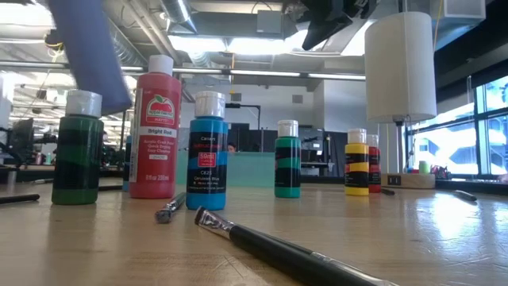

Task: Pick & Place Paint Supplies
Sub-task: Put the big violet paint bottle into the green bin

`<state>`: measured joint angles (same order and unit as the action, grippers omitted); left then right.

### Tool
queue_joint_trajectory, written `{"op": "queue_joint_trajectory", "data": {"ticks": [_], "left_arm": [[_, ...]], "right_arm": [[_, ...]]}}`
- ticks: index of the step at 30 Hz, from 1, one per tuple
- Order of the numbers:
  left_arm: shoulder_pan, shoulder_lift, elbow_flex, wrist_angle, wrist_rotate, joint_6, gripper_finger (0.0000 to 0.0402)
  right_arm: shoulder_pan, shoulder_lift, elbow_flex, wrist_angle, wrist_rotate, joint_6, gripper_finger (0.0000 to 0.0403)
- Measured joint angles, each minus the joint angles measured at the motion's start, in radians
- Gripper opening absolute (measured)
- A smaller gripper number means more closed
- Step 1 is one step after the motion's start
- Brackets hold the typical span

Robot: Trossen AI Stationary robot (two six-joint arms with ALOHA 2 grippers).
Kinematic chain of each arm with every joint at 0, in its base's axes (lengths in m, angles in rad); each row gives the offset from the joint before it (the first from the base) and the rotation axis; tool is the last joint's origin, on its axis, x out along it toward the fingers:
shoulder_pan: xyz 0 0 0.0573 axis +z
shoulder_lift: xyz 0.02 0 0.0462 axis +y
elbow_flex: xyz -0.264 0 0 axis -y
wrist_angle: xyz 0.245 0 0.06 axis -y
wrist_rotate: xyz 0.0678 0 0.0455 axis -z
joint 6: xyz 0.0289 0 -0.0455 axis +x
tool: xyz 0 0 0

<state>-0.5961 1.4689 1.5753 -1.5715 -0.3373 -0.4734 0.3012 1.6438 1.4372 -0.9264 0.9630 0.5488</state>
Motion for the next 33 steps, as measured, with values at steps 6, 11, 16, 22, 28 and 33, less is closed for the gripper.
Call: {"op": "queue_joint_trajectory", "data": {"ticks": [6, 11, 16, 22, 28, 33], "left_arm": [[0.045, 0.0, 0.007, -0.001, 0.052, 0.002, 0.0118], [0.05, 0.0, 0.014, -0.002, 0.163, -0.036, 0.0118], [0.047, 0.0, 0.094, -0.002, 0.167, -0.033, 0.0118], [0.04, -0.002, 0.222, 0.0, 0.098, 0.02, 0.0118], [0.04, -0.002, 0.322, -0.002, 0.037, 0.179, 0.0118], [0.052, -0.002, 0.412, 0.002, -0.102, 0.312, 0.0118]], "right_arm": [[0.0, 0.0, 0.0, -0.006, -0.001, 0.0, 0.0001], [0.0, 0.0, 0.0, -0.007, -0.007, 0.0, 0.0001], [0.0, 0.0, 0.0, -0.005, -0.007, 0.0, 0.0001], [0.0, 0.0, 0.0, -0.004, -0.007, 0.0, 0.0001], [0.0, 0.0, 0.0, -0.004, -0.007, 0.0, 0.0001], [0.0, 0.0, 0.0, -0.003, -0.007, 0.0, 0.0001]]}}
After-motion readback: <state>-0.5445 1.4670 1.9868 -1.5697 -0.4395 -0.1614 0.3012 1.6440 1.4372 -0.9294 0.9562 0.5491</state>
